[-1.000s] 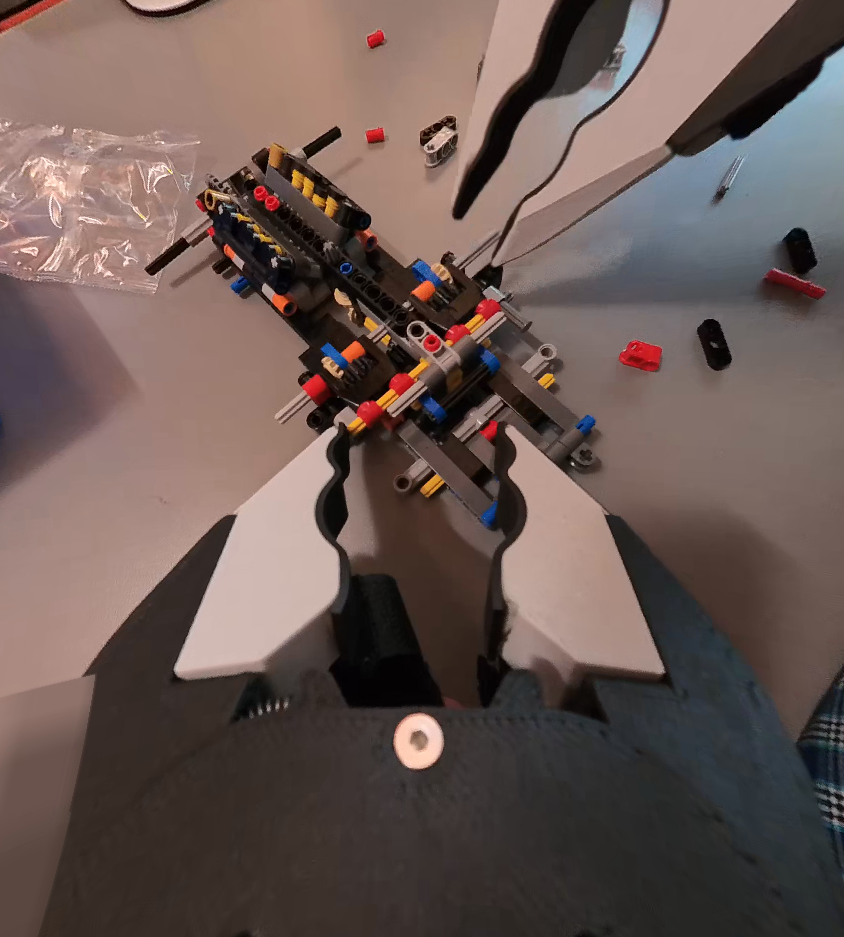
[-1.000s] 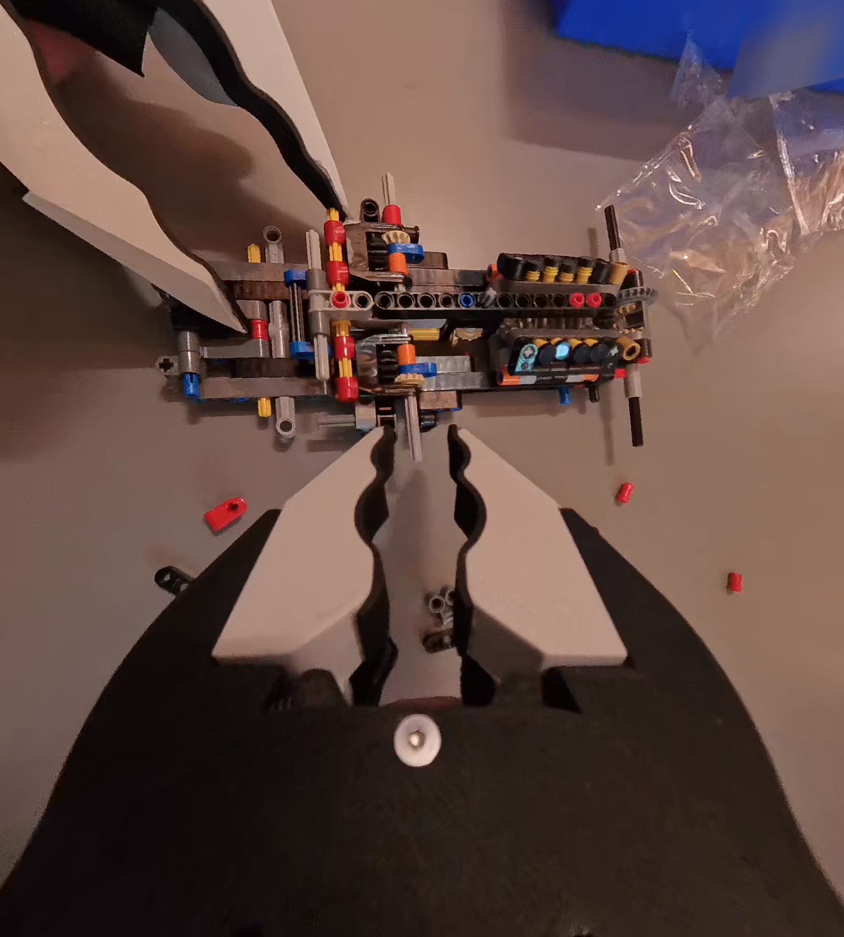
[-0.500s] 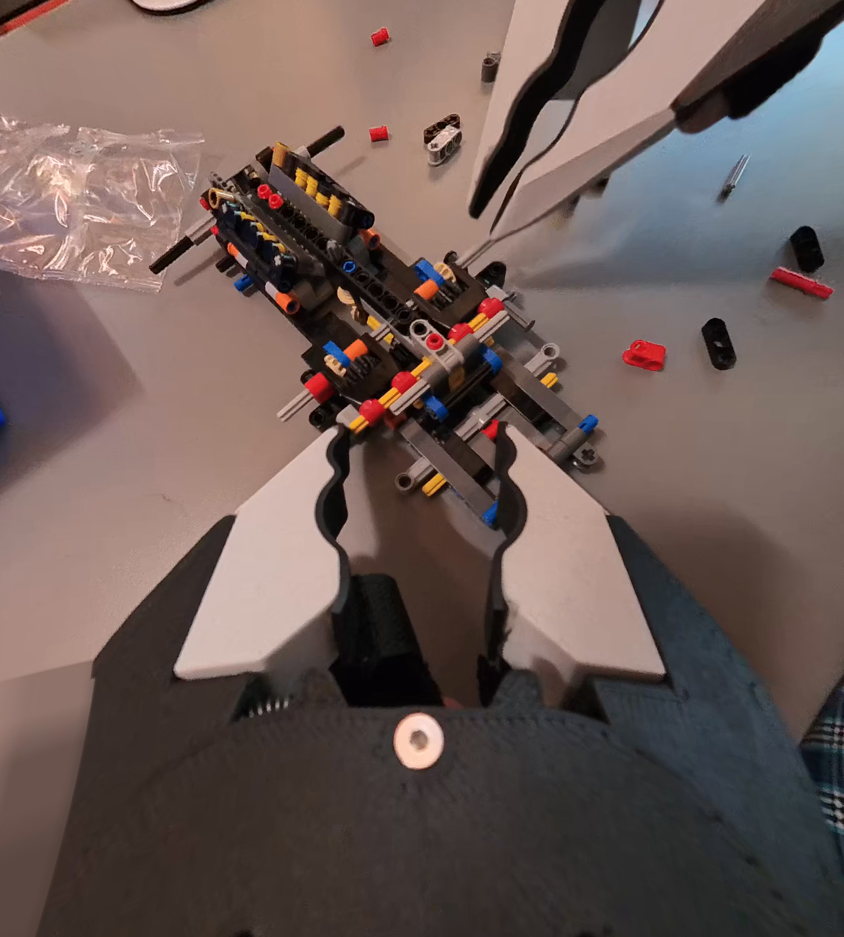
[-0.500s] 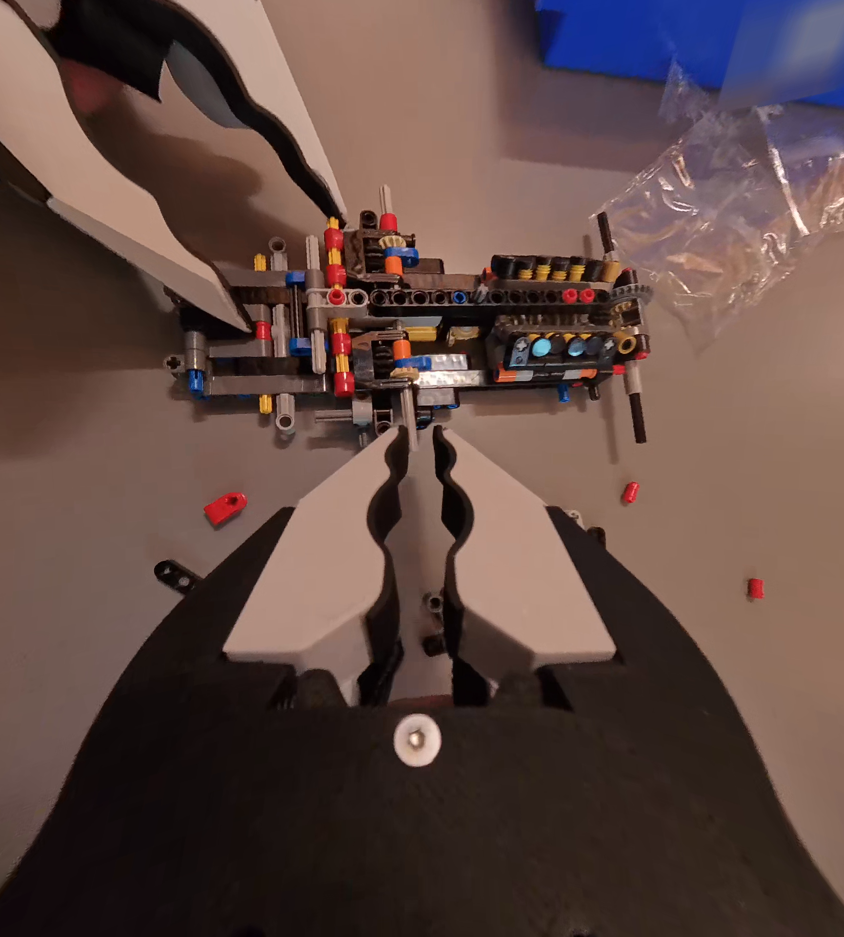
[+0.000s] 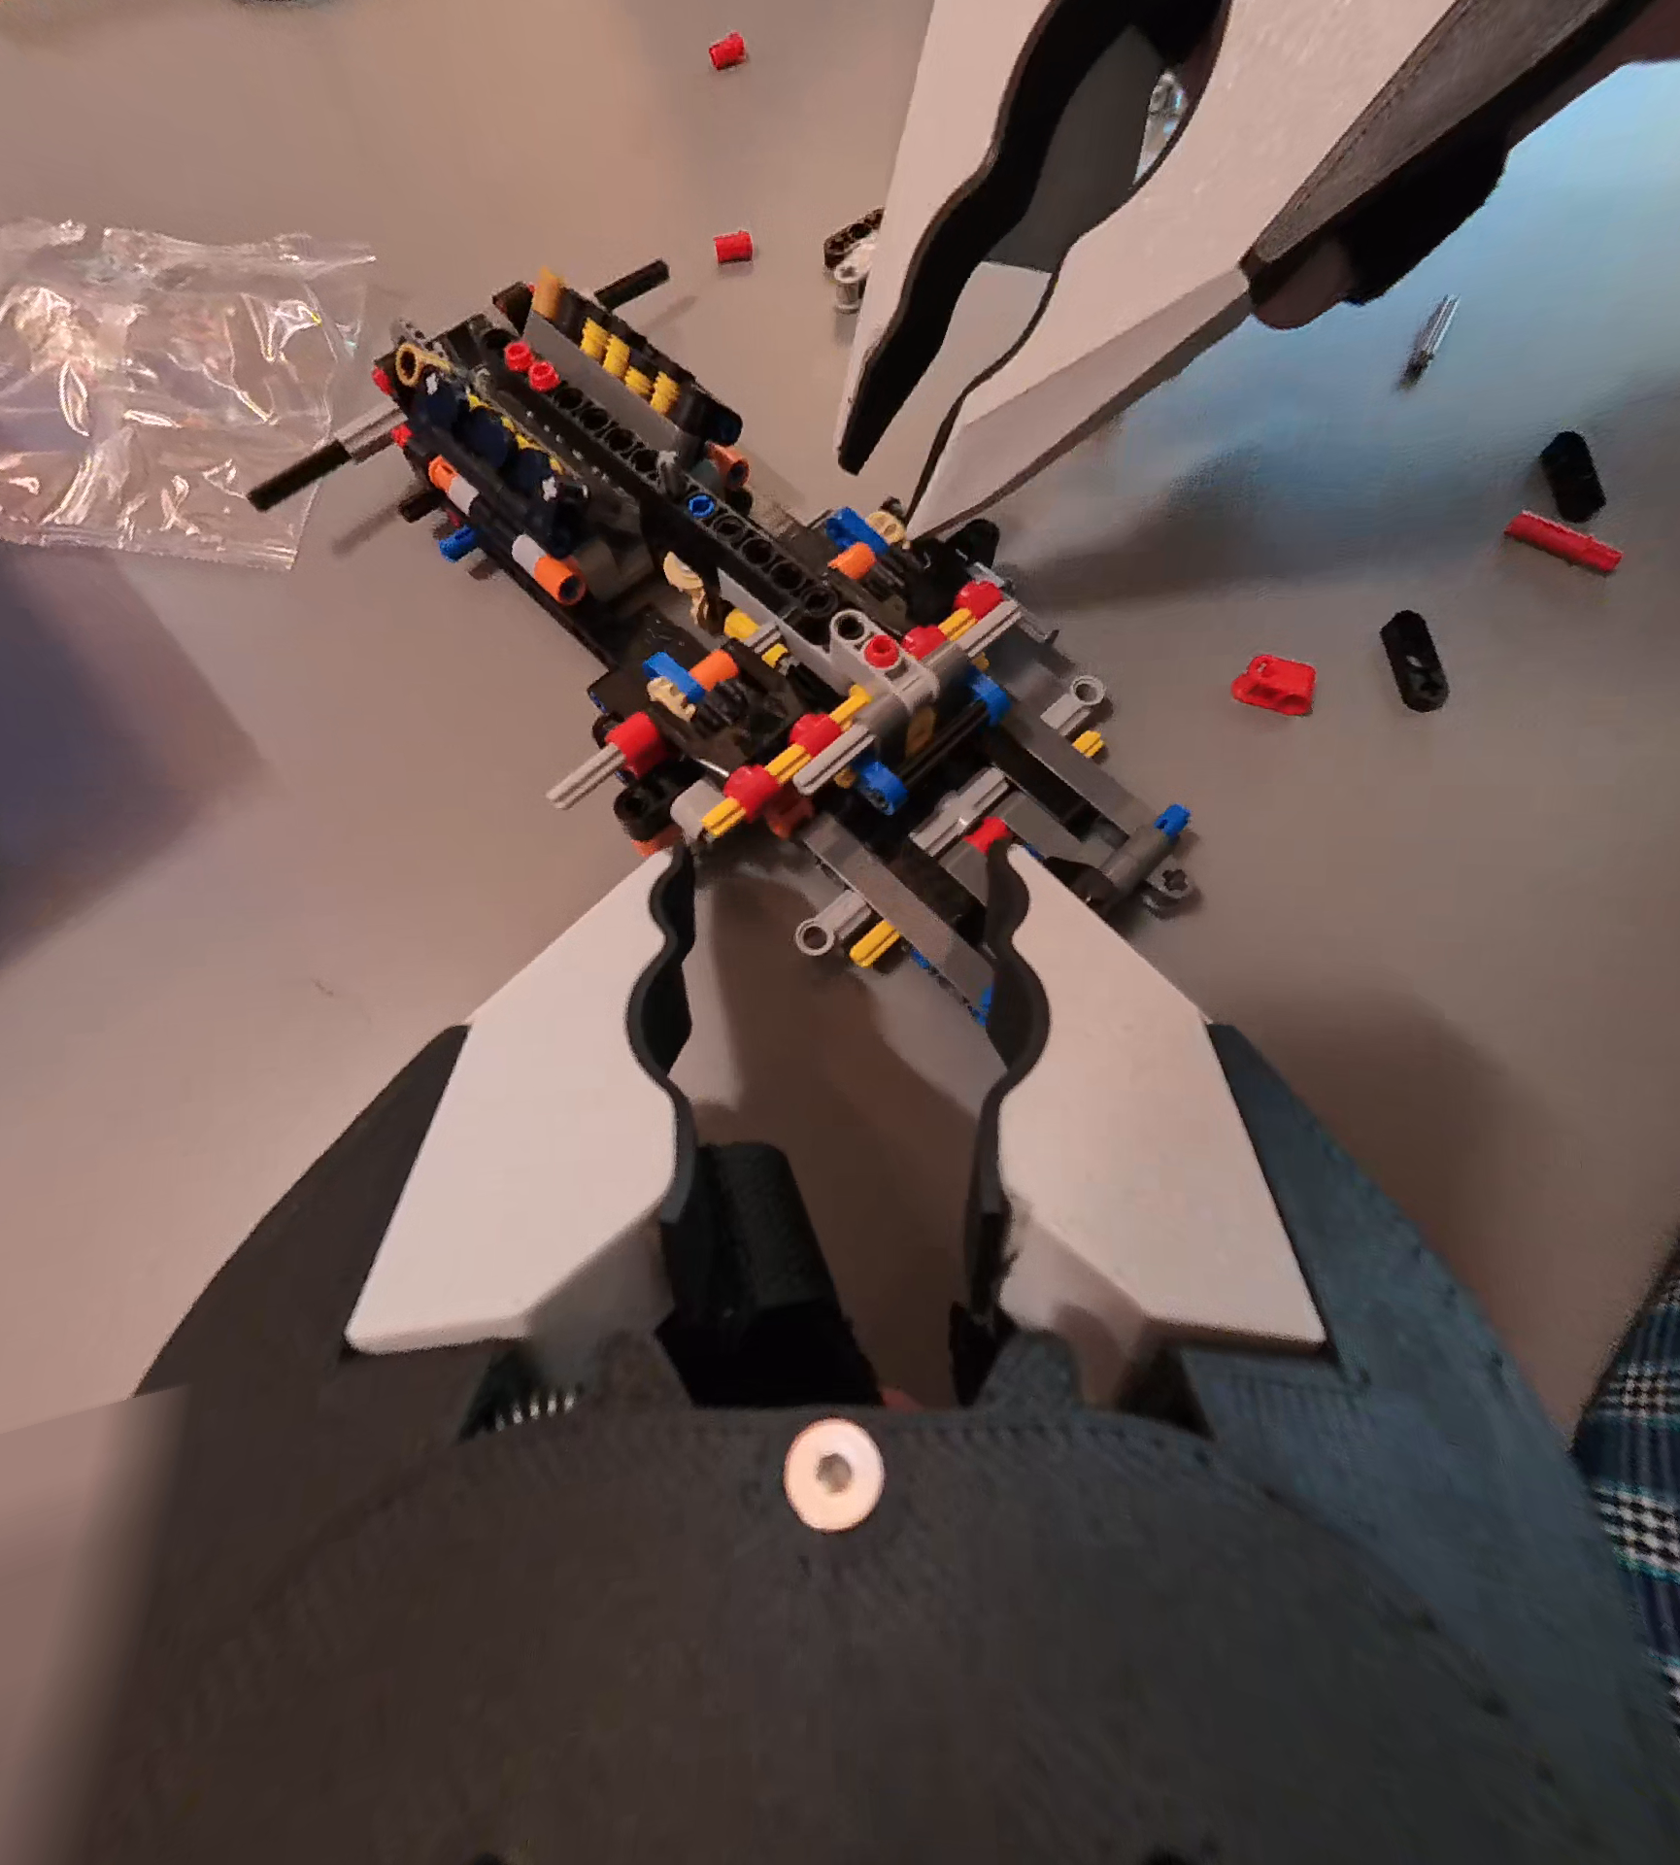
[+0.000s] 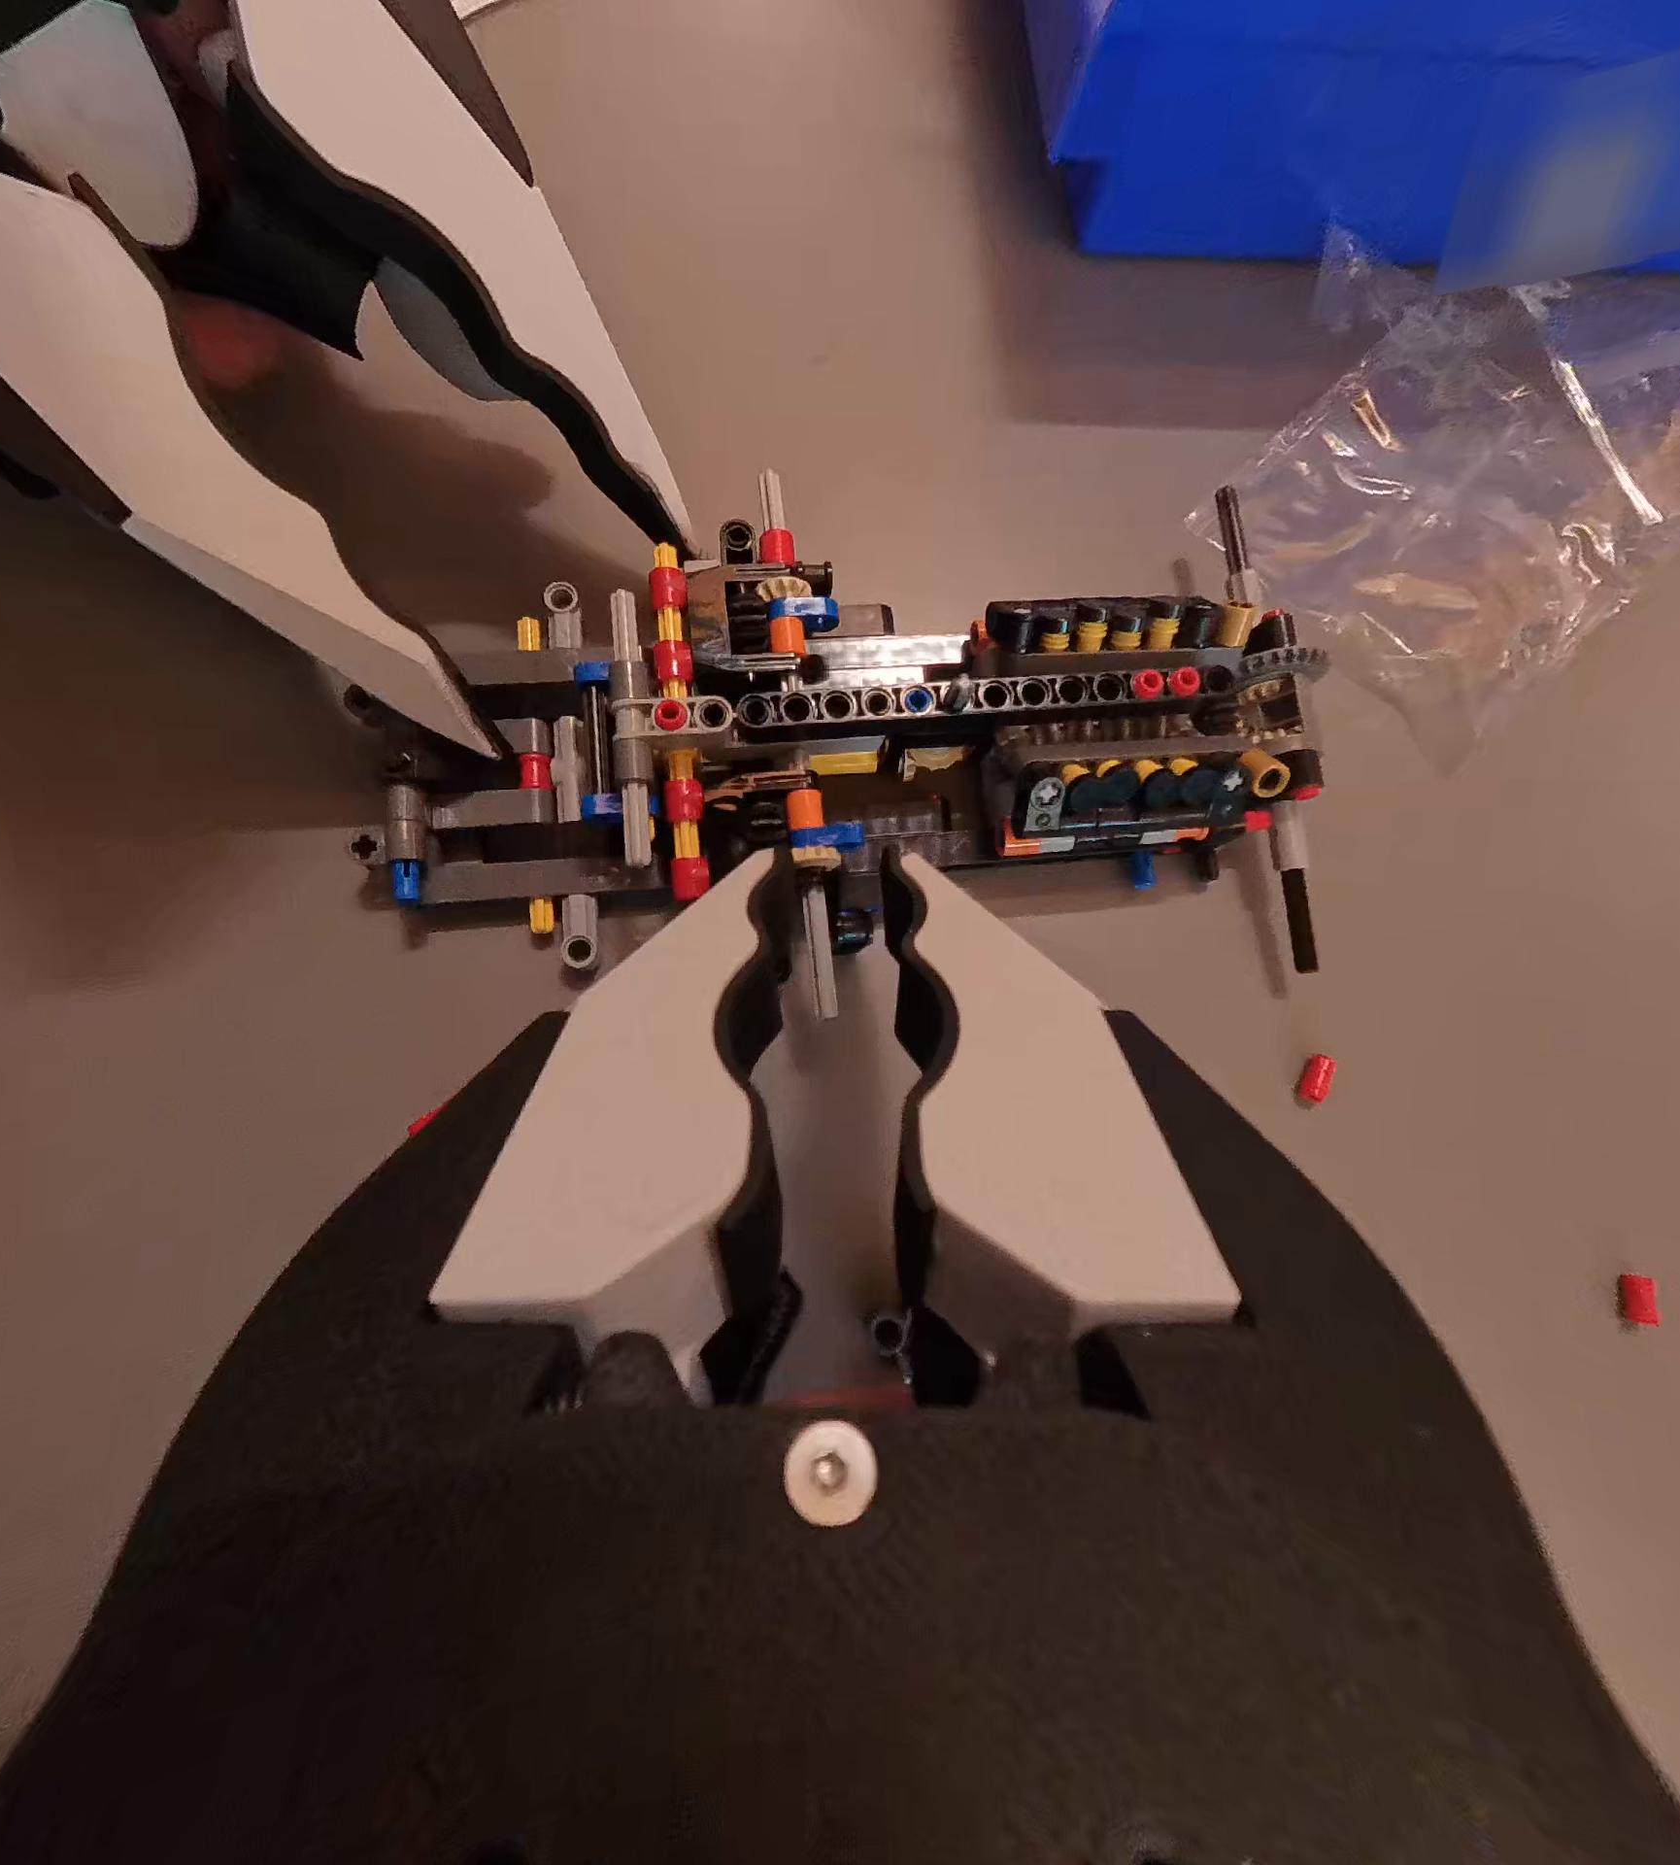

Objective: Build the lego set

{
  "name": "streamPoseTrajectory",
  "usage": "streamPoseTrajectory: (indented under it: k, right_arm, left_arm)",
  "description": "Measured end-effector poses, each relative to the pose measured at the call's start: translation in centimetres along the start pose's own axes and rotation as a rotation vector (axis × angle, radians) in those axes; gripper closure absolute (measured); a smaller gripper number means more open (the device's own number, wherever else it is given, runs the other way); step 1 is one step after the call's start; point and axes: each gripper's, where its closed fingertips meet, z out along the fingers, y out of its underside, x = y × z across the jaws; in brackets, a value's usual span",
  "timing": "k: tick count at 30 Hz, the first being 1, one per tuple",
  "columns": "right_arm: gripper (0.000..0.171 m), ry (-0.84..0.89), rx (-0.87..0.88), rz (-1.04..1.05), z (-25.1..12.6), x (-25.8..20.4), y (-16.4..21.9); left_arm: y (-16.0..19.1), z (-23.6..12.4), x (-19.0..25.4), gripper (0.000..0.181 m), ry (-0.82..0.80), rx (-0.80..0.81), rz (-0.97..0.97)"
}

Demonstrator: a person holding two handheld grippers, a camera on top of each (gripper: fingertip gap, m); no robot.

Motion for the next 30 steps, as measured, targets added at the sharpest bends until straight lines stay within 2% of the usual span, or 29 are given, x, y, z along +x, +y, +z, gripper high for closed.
streamPoseTrajectory:
  k: [7, 12, 16, 20, 25, 30]
  right_arm:
    - [0.150, -0.032, 0.037, 0.034, -0.3, 0.1, -0.5]
    - [0.152, -0.085, 0.034, 0.068, 0.3, -0.8, -0.3]
    - [0.146, -0.042, 0.062, 0.101, -1.0, 0.7, -0.1]
    - [0.139, -0.065, 0.056, 0.119, -1.6, 1.0, 1.4]
    - [0.135, -0.118, 0.063, 0.069, -1.4, 0.0, 2.4]
    - [0.132, -0.122, 0.071, 0.046, -1.4, -0.5, 2.5]
  left_arm:
    - [0.0, -0.2, -0.8, 0.124, 0.008, 0.011, -0.016]
    - [0.0, -0.1, -1.1, 0.125, 0.019, 0.008, -0.021]
    - [-0.1, -0.4, -1.8, 0.124, -0.008, 0.012, -0.047]
    - [-1.0, -1.4, 0.4, 0.104, 0.013, 0.036, -0.144]
    - [-0.2, -1.2, 1.2, 0.083, -0.140, -0.023, -0.035]
    - [0.1, -0.2, 1.5, 0.088, -0.175, -0.052, -0.072]
